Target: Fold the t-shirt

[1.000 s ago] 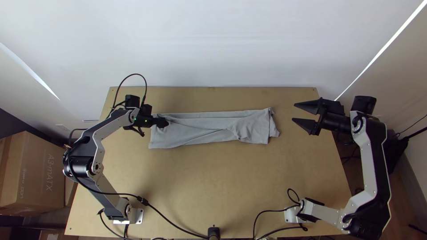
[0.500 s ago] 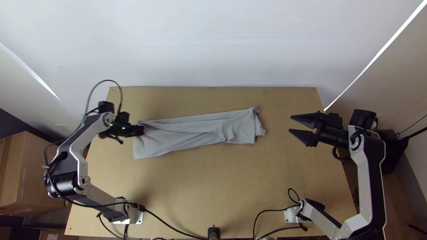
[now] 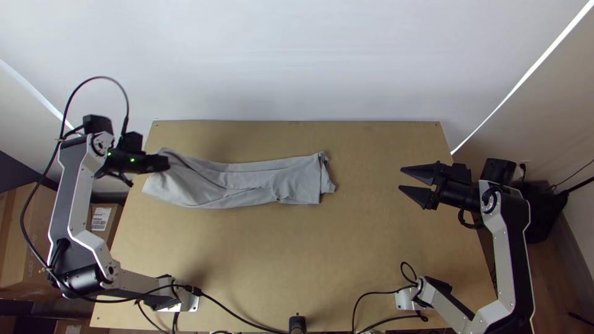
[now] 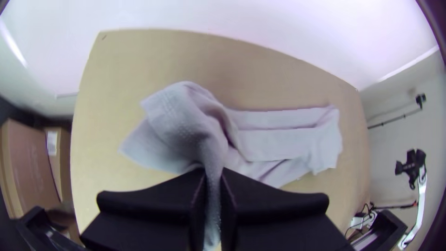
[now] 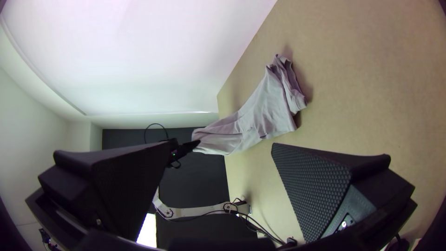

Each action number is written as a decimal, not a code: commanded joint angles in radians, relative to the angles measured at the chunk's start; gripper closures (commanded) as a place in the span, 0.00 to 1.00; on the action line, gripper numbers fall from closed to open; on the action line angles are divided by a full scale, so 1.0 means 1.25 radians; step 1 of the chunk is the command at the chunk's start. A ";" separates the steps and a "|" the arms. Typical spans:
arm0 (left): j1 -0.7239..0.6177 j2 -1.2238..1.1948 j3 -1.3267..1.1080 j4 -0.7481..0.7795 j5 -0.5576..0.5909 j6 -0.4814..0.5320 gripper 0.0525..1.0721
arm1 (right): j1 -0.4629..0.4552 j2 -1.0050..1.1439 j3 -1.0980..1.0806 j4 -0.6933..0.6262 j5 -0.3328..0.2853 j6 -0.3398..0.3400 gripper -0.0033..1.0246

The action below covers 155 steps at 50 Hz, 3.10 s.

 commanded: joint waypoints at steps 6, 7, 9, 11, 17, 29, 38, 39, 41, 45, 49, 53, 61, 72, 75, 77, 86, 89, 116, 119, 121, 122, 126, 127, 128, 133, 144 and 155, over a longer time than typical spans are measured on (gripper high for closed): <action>-0.194 0.006 0.136 -0.037 -0.013 -0.129 0.97 | 0.007 0.007 0.001 0.005 -0.006 -0.008 0.04; -0.215 0.013 0.143 -0.037 -0.021 -0.140 0.97 | 0.007 0.007 -0.001 0.005 -0.006 -0.007 0.04; -0.252 0.028 0.160 -0.035 -0.028 -0.157 0.97 | 0.009 0.004 -0.004 0.005 -0.006 -0.005 0.04; -0.287 0.049 0.177 -0.032 -0.041 -0.178 0.97 | 0.012 0.003 -0.006 0.004 -0.006 -0.002 0.04; -0.363 0.122 0.209 -0.002 -0.067 -0.219 0.97 | 0.014 -0.009 -0.012 0.002 -0.003 0.005 0.04; -0.485 0.238 0.273 0.038 -0.068 -0.273 0.97 | 0.014 -0.042 -0.061 -0.001 0.010 0.010 0.04; -0.568 0.304 0.353 0.039 -0.068 -0.292 0.97 | 0.013 -0.067 -0.091 -0.003 0.023 0.014 0.04; -0.577 0.311 0.363 0.039 -0.068 -0.294 0.97 | 0.013 -0.067 -0.094 -0.003 0.024 0.015 0.04; -0.593 0.330 0.386 0.039 -0.068 -0.298 0.97 | 0.013 -0.067 -0.099 -0.003 0.026 0.015 0.04; -0.620 0.371 0.439 0.039 -0.068 -0.313 0.97 | 0.015 -0.083 -0.114 -0.003 0.043 0.015 0.04; -0.643 0.416 0.498 0.039 -0.068 -0.318 0.97 | 0.013 -0.099 -0.120 -0.003 0.059 0.022 0.04; -0.670 0.462 0.548 0.039 -0.068 -0.318 0.97 | 0.006 -0.110 -0.113 -0.003 0.066 0.034 0.04; -0.724 0.532 0.574 0.086 -0.119 -0.318 0.97 | -0.018 -0.132 -0.096 -0.019 0.080 0.042 0.04; -0.804 0.601 0.587 0.187 -0.136 -0.346 0.04 | -0.001 -0.187 -0.116 -0.028 0.121 0.057 0.04; -0.823 0.606 0.590 0.253 -0.135 -0.365 0.04 | 0.006 -0.190 -0.118 -0.027 0.136 0.057 0.04; -0.833 0.607 0.591 0.298 -0.136 -0.378 0.04 | 0.008 -0.188 -0.118 -0.023 0.140 0.057 0.04; -0.847 0.562 0.617 0.373 -0.152 -0.396 0.04 | 0.063 -0.152 -0.125 0.020 0.188 0.054 0.04; -0.842 0.526 0.609 0.365 -0.152 -0.392 0.04 | 0.077 -0.137 -0.129 0.042 0.197 0.050 0.04; -0.610 0.090 0.525 0.167 -0.218 -0.303 0.04 | 0.489 0.214 0.154 0.207 0.447 0.036 0.04; -0.562 0.054 0.514 0.135 -0.218 -0.294 0.04 | 0.517 0.264 0.190 0.253 0.465 0.038 0.04; -0.524 0.029 0.512 0.117 -0.217 -0.291 0.04 | 0.532 0.306 0.219 0.270 0.469 0.041 0.04; -0.507 0.018 0.512 0.108 -0.217 -0.291 0.04 | 0.537 0.323 0.232 0.273 0.467 0.042 0.04; -0.444 -0.030 0.512 0.079 -0.208 -0.278 0.04 | 0.558 0.403 0.280 0.297 0.467 0.054 0.04; -0.425 -0.041 0.512 0.075 -0.206 -0.276 0.04 | 0.566 0.423 0.292 0.305 0.467 0.055 0.04; -0.405 -0.049 0.512 0.071 -0.205 -0.276 0.04 | 0.569 0.442 0.305 0.307 0.467 0.055 0.04; -0.301 -0.091 0.516 0.043 -0.161 -0.276 0.04 | 0.586 0.528 0.362 0.308 0.464 0.059 0.04; -0.136 -0.159 0.509 -0.013 -0.098 -0.276 0.04 | 0.598 0.663 0.465 0.348 0.455 0.059 0.04; -0.065 -0.171 0.509 -0.034 -0.092 -0.272 0.04 | 0.620 0.772 0.543 0.351 0.415 0.087 0.04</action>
